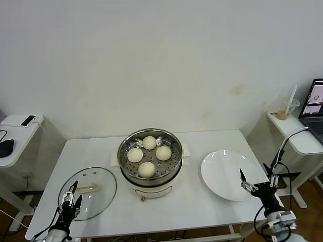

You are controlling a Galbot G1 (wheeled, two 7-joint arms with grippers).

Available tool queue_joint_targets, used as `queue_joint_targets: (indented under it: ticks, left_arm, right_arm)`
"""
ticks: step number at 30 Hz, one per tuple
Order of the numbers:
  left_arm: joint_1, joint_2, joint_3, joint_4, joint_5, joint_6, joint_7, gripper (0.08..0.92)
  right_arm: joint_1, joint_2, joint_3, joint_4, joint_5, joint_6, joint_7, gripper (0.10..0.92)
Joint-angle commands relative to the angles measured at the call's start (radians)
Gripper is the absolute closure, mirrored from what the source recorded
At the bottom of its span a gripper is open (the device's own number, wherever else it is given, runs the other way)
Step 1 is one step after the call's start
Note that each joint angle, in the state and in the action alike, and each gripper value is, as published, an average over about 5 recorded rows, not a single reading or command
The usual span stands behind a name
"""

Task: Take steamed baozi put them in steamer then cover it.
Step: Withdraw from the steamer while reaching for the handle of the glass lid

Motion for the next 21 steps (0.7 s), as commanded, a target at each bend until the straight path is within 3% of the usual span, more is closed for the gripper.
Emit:
queue_joint_targets:
  ticks: [1, 21]
  left_arm:
    - [-0.147, 0.023, 0.037, 0.156, 0.065, -0.015, 0.011, 0.177]
    - [-0.307, 0.031, 0.075, 0.308, 0.043, -0.013, 0.01, 0.177]
  right_arm:
    - [-0.062, 0.05, 0.035, 0.023, -0.024, 0.015, 0.004, 0.203]
    - [-0.08, 0.093, 0.018, 0.022, -0.059, 0.019, 0.004, 0.203]
